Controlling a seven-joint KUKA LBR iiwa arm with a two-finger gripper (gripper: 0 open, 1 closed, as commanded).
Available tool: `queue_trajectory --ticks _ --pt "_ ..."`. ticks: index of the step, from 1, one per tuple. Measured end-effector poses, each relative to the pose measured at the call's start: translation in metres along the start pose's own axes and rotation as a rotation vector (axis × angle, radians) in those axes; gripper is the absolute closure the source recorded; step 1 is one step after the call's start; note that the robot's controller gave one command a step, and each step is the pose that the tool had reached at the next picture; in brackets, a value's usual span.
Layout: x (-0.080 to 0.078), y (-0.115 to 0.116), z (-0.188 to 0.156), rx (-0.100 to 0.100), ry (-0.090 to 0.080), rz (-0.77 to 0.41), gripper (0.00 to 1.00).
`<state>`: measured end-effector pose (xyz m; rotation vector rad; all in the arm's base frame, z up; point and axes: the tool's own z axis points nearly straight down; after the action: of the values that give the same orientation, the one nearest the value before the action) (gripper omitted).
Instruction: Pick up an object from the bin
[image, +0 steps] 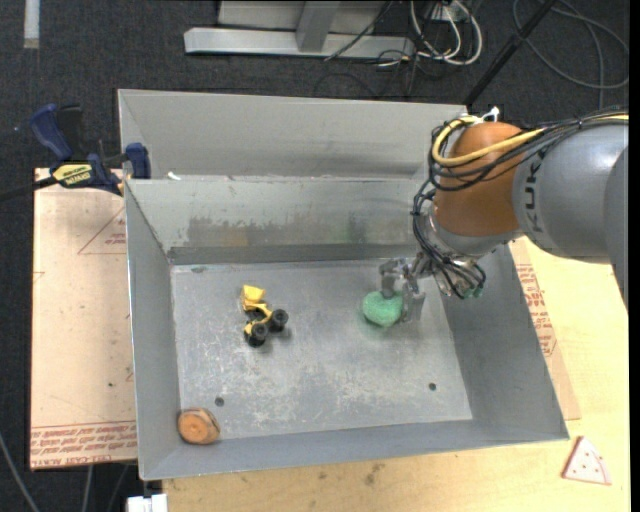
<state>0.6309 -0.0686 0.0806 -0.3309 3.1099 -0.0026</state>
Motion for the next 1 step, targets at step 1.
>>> queue_trajectory --ticks 1 --pt "0.0 0.0 0.0 0.0 0.0 0.0 1.0"
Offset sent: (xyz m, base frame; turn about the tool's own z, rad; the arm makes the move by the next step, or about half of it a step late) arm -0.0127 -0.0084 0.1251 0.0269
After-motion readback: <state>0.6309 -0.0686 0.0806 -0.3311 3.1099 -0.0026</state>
